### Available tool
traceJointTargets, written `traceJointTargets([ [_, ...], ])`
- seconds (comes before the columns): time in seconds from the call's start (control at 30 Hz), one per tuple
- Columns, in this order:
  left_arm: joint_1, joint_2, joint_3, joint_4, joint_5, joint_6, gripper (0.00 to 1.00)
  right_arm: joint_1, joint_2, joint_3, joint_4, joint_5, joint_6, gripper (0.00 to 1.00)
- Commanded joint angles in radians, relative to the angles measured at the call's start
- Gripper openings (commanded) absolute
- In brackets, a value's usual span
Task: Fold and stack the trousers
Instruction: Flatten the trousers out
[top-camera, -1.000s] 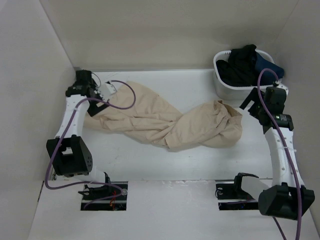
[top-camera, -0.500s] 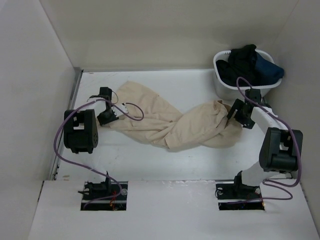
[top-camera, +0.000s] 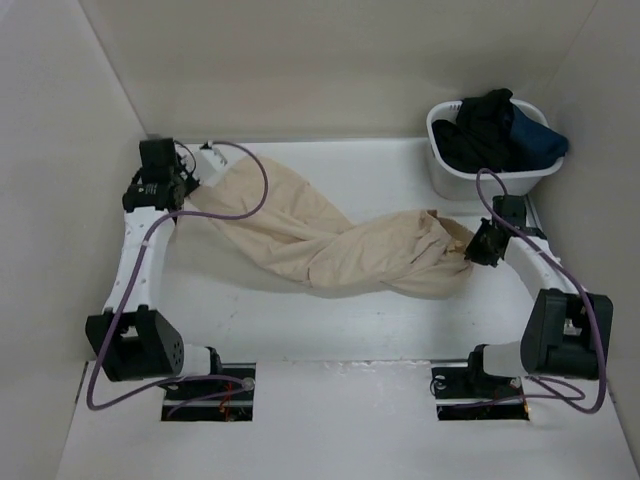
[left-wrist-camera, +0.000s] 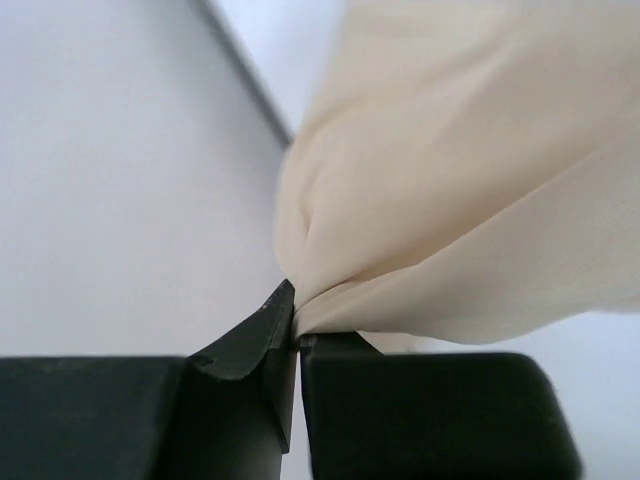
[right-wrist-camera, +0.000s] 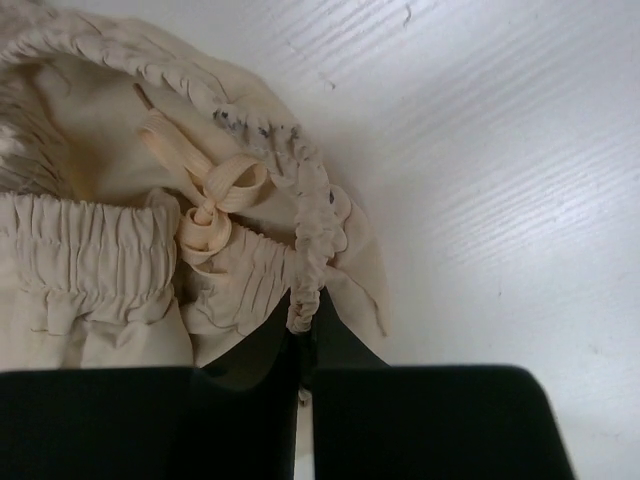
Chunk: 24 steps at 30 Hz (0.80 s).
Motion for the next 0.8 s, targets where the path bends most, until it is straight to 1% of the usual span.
traceJointTargets([
  [0.0, -0.056, -0.067, 0.229, -0.036, 0.021, -0.037, 0.0, 0.011, -0.098, -0.042, -0.022, -0.024, 0.012, 0.0],
  [0.1, -0.156, 0.037, 0.485, -0.062, 0.002, -0.061, 0.01, 0.065, -0.183, -0.077, -0.088, -0.032, 0.017, 0.0],
  [0.2, -0.251, 0.231, 0.764, -0.059, -0.01, -0.046, 0.03, 0.086, -0.267, -0.095, -0.152, -0.027, 0.019, 0.0],
  [0.27, -0.295, 0.424, 0.982, -0.052, -0.007, -0.015, 0.04, 0.086, -0.321, -0.097, -0.186, -0.038, 0.017, 0.0],
  [0.33, -0.319, 0.692, 1.244, -0.059, -0.013, 0.05, 0.06, 0.076, -0.367, -0.094, -0.22, -0.058, 0.017, 0.0],
  [0.4, -0.332, 0.895, 1.413, -0.062, -0.036, 0.11, 0.1, 0.073, -0.398, -0.097, -0.238, -0.07, 0.02, 0.0],
  [0.43, -0.339, 0.984, 1.47, -0.053, -0.053, 0.149, 0.15, 0.074, -0.411, -0.101, -0.246, -0.072, 0.026, 0.0],
  [0.47, -0.343, 1.046, 1.495, -0.05, -0.067, 0.178, 0.23, 0.077, -0.425, -0.109, -0.254, -0.073, 0.034, 0.0],
  [0.5, -0.346, 1.077, 1.492, -0.041, -0.077, 0.187, 0.33, 0.079, -0.434, -0.115, -0.257, -0.073, 0.04, 0.0],
  [0.57, -0.343, 1.061, 1.427, -0.021, -0.071, 0.126, 0.49, 0.083, -0.444, -0.108, -0.266, -0.073, 0.046, 0.0],
  [0.6, -0.334, 1.019, 1.373, -0.012, -0.052, 0.079, 0.53, 0.083, -0.442, -0.102, -0.272, -0.075, 0.048, 0.0],
  [0.63, -0.314, 0.963, 1.304, -0.01, -0.01, 0.039, 0.65, 0.086, -0.439, -0.098, -0.275, -0.075, 0.048, 0.0],
  [0.67, -0.293, 0.901, 1.235, -0.015, 0.031, 0.014, 0.87, 0.089, -0.435, -0.092, -0.274, -0.076, 0.048, 0.0],
  [0.7, -0.273, 0.846, 1.171, -0.024, 0.059, 0.006, 0.95, 0.091, -0.43, -0.088, -0.272, -0.076, 0.046, 0.0],
  [0.73, -0.248, 0.792, 1.108, -0.036, 0.079, 0.005, 0.98, 0.091, -0.424, -0.082, -0.269, -0.076, 0.045, 0.0],
  [0.77, -0.218, 0.742, 1.048, -0.048, 0.099, 0.005, 1.0, 0.091, -0.418, -0.075, -0.266, -0.075, 0.043, 0.0],
])
